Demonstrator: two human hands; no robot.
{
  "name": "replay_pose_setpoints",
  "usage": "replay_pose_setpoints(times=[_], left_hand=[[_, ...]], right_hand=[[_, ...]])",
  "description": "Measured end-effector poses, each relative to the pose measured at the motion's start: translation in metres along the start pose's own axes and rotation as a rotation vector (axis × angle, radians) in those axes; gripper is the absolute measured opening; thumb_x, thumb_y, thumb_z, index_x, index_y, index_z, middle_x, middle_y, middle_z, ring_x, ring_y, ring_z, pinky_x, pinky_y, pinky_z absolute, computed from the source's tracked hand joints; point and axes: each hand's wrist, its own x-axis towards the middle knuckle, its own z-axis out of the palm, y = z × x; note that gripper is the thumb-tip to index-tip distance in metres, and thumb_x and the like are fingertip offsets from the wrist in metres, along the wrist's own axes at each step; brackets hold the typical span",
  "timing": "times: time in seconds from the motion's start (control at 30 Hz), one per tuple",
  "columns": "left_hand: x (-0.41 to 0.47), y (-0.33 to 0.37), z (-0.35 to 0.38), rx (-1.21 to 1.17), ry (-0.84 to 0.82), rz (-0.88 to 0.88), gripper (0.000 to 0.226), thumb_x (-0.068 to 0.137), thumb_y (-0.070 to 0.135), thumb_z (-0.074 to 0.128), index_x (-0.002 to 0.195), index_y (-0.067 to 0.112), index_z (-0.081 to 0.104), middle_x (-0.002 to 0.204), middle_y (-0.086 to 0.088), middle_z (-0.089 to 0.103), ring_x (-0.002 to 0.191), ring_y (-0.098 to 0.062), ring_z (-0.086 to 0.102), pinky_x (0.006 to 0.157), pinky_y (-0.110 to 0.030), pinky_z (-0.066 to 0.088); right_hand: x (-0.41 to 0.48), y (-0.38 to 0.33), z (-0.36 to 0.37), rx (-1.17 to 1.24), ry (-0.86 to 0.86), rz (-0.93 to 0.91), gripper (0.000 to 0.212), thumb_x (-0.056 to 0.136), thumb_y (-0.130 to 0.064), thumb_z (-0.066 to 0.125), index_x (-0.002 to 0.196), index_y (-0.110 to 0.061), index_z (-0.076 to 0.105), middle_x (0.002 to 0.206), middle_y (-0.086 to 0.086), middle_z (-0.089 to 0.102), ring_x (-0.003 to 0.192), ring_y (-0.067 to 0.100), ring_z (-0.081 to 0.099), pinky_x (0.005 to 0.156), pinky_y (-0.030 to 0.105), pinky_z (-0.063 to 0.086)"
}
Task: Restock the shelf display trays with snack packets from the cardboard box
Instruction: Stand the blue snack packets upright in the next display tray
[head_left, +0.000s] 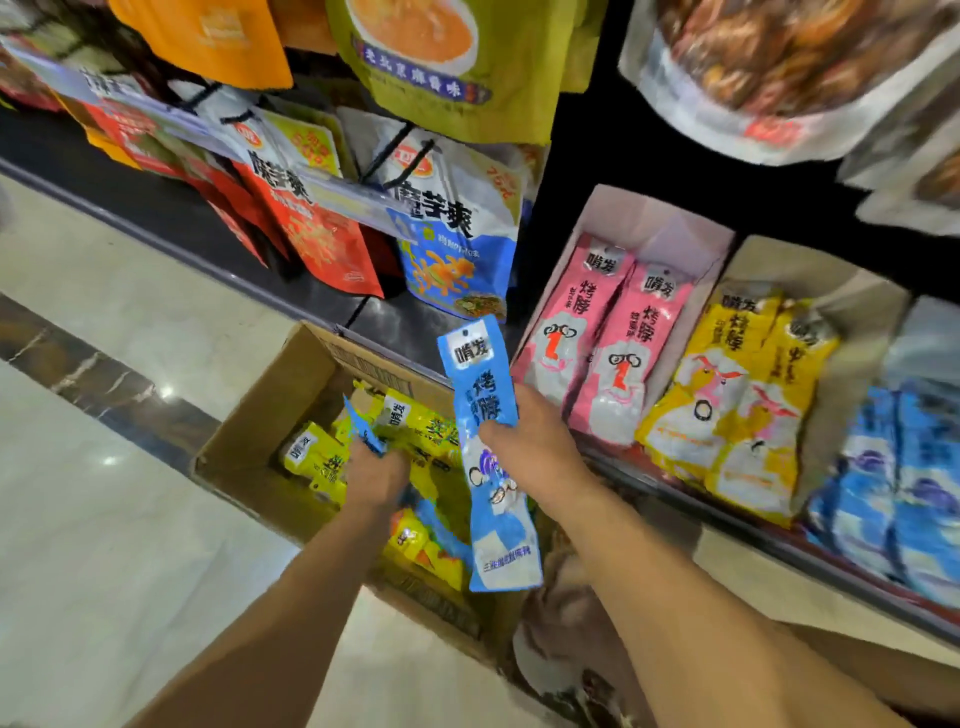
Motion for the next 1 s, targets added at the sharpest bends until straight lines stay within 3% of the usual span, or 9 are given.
replay_pose_setpoints(times=[0.07, 0.23, 0.37, 0.47, 0.6, 0.73, 0.8, 0.93, 1.0], left_hand=[[-0.018, 0.007, -0.011, -0.147, -0.079, 0.032, 0.046, 0.093, 0.010, 0.047, 0.139, 0.010, 0.041, 0.087, -0.011, 0.053, 0.075, -0.024, 0.056, 0.052, -0.026, 0.044], [-0.074, 0.035, -0.041, -0.396, -0.217, 0.140, 0.028, 0.093, 0.003, 0.048, 0.116, 0.016, 0.056, 0.083, -0.006, 0.064, 0.073, -0.026, 0.065, 0.065, -0.037, 0.052], [-0.127, 0.055, -0.059, -0.410, -0.364, 0.278, 0.019, 0.089, 0.004, 0.056, 0.099, 0.016, 0.066, 0.090, -0.016, 0.070, 0.072, -0.029, 0.064, 0.070, -0.045, 0.054], [-0.169, 0.071, -0.064, -0.370, -0.486, 0.377, 0.019, 0.091, 0.003, 0.059, 0.105, 0.010, 0.070, 0.102, -0.019, 0.074, 0.079, -0.029, 0.068, 0.077, -0.045, 0.054], [-0.228, 0.099, -0.062, -0.312, -0.616, 0.541, 0.022, 0.096, 0.008, 0.059, 0.114, 0.016, 0.069, 0.109, -0.013, 0.075, 0.094, -0.031, 0.069, 0.090, -0.053, 0.052], [-0.283, 0.133, -0.054, -0.303, -0.703, 0.678, 0.017, 0.098, 0.010, 0.058, 0.112, 0.016, 0.066, 0.103, -0.011, 0.075, 0.081, -0.024, 0.071, 0.074, -0.046, 0.057], [-0.308, 0.150, -0.047, -0.279, -0.746, 0.735, 0.017, 0.099, 0.009, 0.057, 0.112, 0.017, 0.064, 0.098, -0.008, 0.076, 0.074, -0.021, 0.071, 0.067, -0.040, 0.058], [-0.346, 0.183, -0.026, -0.220, -0.770, 0.866, 0.021, 0.099, 0.013, 0.058, 0.116, 0.023, 0.064, 0.114, -0.006, 0.074, 0.096, -0.025, 0.071, 0.088, -0.047, 0.056], [-0.363, 0.197, -0.015, -0.201, -0.770, 0.905, 0.023, 0.099, 0.014, 0.059, 0.119, 0.023, 0.064, 0.114, -0.005, 0.074, 0.095, -0.024, 0.071, 0.084, -0.044, 0.056]], right_hand=[[-0.020, -0.005, -0.011, 0.113, 0.027, 0.039, 0.023, 0.091, -0.010, 0.059, 0.110, -0.021, 0.062, 0.102, -0.005, 0.072, 0.081, 0.011, 0.069, 0.069, 0.028, 0.056], [-0.067, -0.021, -0.043, 0.258, 0.102, 0.012, 0.030, 0.090, -0.002, 0.058, 0.106, -0.023, 0.072, 0.103, 0.001, 0.078, 0.091, 0.025, 0.075, 0.084, 0.049, 0.061], [-0.104, -0.037, -0.073, 0.468, 0.159, 0.036, 0.022, 0.094, 0.001, 0.058, 0.103, -0.014, 0.072, 0.105, 0.013, 0.077, 0.095, 0.037, 0.074, 0.080, 0.047, 0.062], [-0.130, -0.045, -0.097, 0.580, 0.193, 0.009, 0.019, 0.095, -0.002, 0.060, 0.108, -0.008, 0.072, 0.103, 0.013, 0.078, 0.096, 0.037, 0.074, 0.089, 0.057, 0.057], [-0.165, -0.056, -0.136, 0.692, 0.236, -0.074, 0.017, 0.097, -0.003, 0.061, 0.110, -0.009, 0.071, 0.107, 0.012, 0.077, 0.098, 0.034, 0.073, 0.092, 0.052, 0.058], [-0.193, -0.063, -0.182, 0.755, 0.281, -0.195, 0.019, 0.098, -0.004, 0.060, 0.113, -0.010, 0.070, 0.113, 0.016, 0.075, 0.091, 0.031, 0.073, 0.082, 0.046, 0.059], [-0.206, -0.062, -0.207, 0.783, 0.336, -0.254, 0.024, 0.097, -0.003, 0.059, 0.119, -0.007, 0.068, 0.115, 0.017, 0.074, 0.095, 0.032, 0.071, 0.087, 0.049, 0.058], [-0.232, -0.059, -0.255, 0.833, 0.443, -0.351, 0.027, 0.096, -0.003, 0.061, 0.122, -0.006, 0.067, 0.116, 0.017, 0.073, 0.100, 0.035, 0.070, 0.093, 0.055, 0.056], [-0.245, -0.058, -0.276, 0.825, 0.476, -0.388, 0.027, 0.097, -0.004, 0.060, 0.122, -0.009, 0.068, 0.114, 0.014, 0.075, 0.100, 0.035, 0.072, 0.091, 0.053, 0.057]])
